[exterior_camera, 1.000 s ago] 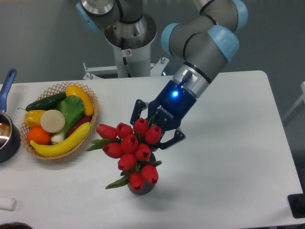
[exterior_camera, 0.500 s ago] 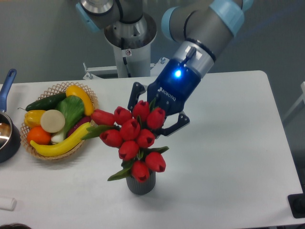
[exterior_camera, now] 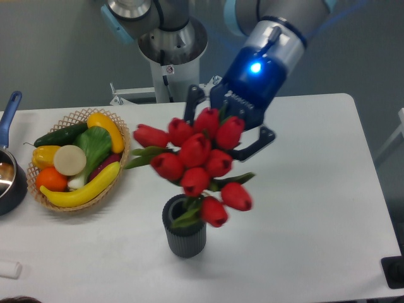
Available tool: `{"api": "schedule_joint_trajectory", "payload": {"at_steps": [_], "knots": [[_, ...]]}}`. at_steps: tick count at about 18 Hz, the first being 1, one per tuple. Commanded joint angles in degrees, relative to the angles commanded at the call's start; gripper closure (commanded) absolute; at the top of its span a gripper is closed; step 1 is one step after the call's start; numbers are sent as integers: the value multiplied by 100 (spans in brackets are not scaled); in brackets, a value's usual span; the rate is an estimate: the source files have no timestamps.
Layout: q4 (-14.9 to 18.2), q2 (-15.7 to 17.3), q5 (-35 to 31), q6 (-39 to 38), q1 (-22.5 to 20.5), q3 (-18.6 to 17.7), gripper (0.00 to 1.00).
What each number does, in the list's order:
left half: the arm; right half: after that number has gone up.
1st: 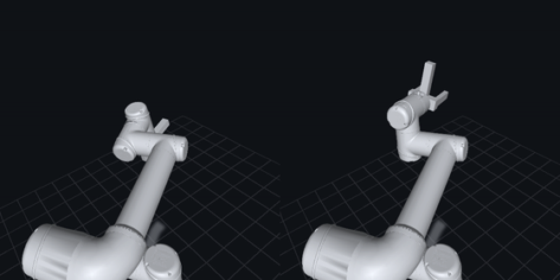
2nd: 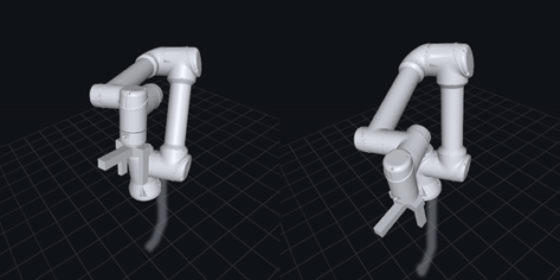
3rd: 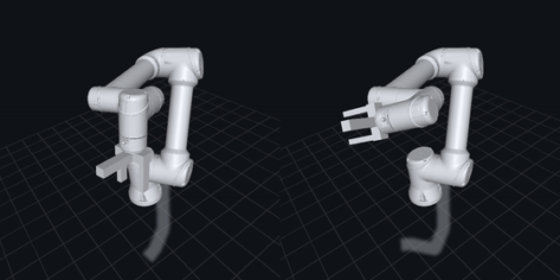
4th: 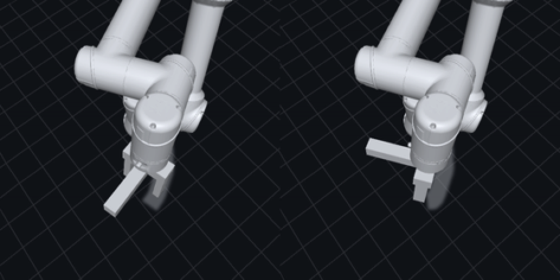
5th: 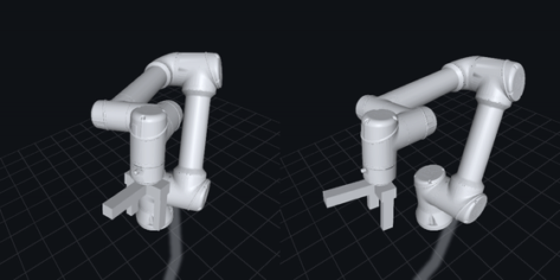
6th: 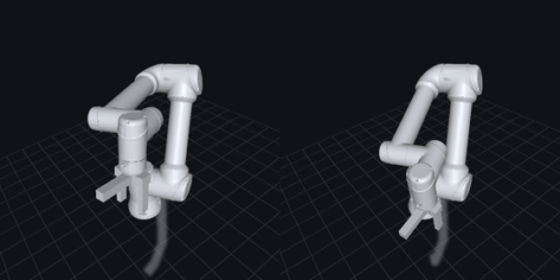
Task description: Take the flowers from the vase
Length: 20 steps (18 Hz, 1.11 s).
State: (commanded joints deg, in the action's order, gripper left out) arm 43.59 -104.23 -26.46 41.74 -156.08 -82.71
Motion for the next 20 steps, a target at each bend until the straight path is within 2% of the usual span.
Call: {"api": "schedule_joint_trajectory", "payload": {"at_steps": [3,6,11,13,20], "knots": [[0,-307,-9,421,-124,123,56],[0,-413,0,571,-466,71,56],[0,-694,-9,1045,-669,53,56],[0,-695,-9,1248,-739,-52,56],[-9,-748,-9,1398,-871,-61,56]]}}
